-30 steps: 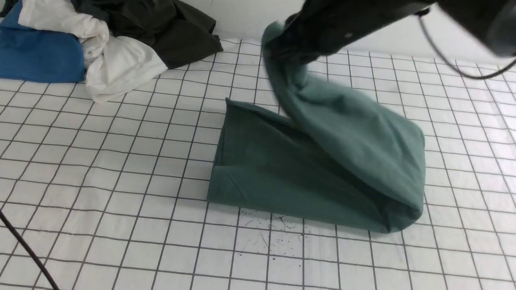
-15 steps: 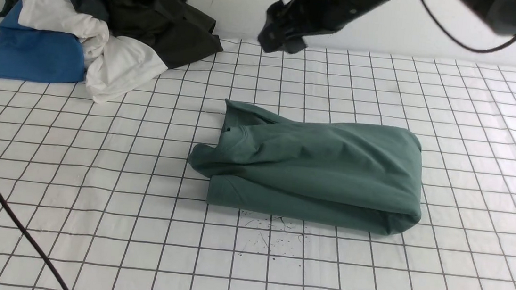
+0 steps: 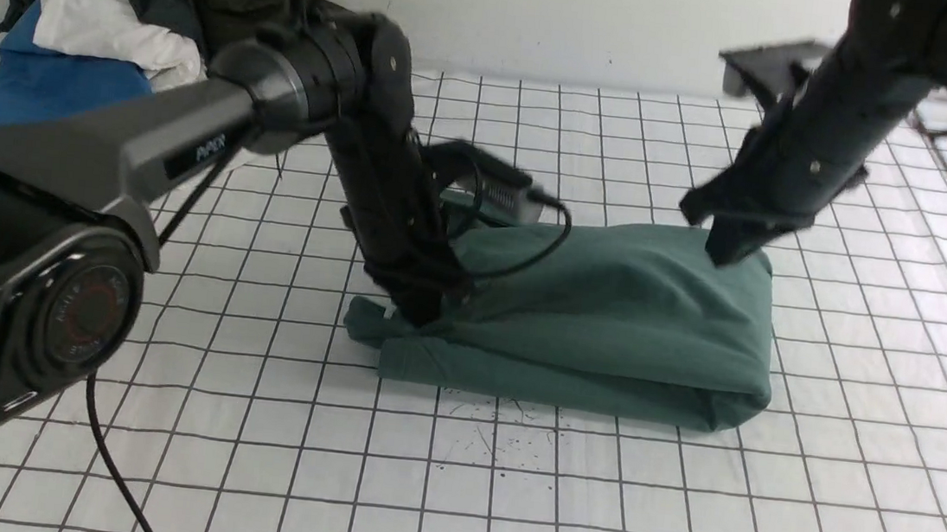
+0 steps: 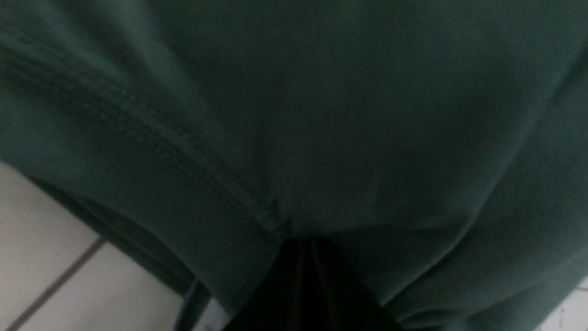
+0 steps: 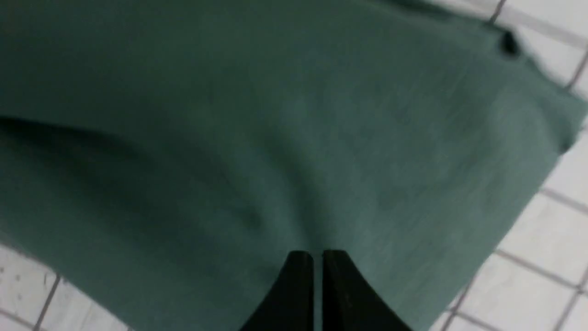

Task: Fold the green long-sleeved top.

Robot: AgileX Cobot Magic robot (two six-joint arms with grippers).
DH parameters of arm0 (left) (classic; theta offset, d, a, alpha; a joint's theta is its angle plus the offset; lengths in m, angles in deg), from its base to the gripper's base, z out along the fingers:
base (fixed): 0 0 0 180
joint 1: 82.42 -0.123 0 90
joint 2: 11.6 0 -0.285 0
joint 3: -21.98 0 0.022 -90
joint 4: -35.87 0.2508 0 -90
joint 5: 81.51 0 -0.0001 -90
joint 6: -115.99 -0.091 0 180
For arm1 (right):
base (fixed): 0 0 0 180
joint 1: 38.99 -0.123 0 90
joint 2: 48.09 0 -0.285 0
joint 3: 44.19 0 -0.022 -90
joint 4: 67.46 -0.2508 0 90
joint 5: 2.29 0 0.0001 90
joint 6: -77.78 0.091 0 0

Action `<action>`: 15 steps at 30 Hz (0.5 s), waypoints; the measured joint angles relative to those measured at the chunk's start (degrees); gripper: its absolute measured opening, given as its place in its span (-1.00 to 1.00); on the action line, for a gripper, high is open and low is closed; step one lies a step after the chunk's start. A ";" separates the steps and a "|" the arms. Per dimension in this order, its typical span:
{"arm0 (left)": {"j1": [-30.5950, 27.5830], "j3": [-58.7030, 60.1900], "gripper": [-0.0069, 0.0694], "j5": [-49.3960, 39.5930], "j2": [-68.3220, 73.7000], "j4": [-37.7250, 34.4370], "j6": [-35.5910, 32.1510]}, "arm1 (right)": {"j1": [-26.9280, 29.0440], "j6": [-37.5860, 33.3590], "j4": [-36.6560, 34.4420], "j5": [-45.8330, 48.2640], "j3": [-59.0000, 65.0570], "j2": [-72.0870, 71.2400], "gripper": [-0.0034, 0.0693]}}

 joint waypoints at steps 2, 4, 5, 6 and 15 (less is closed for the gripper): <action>-0.22 0.48 -0.84 0.49 -0.33 0.09 0.62 | -0.07 -1.85 -2.71 -0.22 5.41 0.12 -0.92; -0.46 0.69 -0.84 0.68 -0.81 -0.28 0.79 | -0.07 -3.39 -3.86 -1.72 10.45 0.38 -0.94; -0.46 0.76 -0.84 0.68 -0.81 -0.28 0.85 | -0.07 -3.39 -3.85 -1.81 10.69 0.38 -0.94; -0.65 1.13 -0.84 0.68 -1.76 -0.33 0.86 | -0.07 -3.65 -3.48 -1.96 11.71 0.44 -0.94; -1.22 1.65 -0.84 -0.10 -23.17 0.67 1.27 | -0.07 -2.90 -2.42 -1.19 11.27 -11.32 -0.94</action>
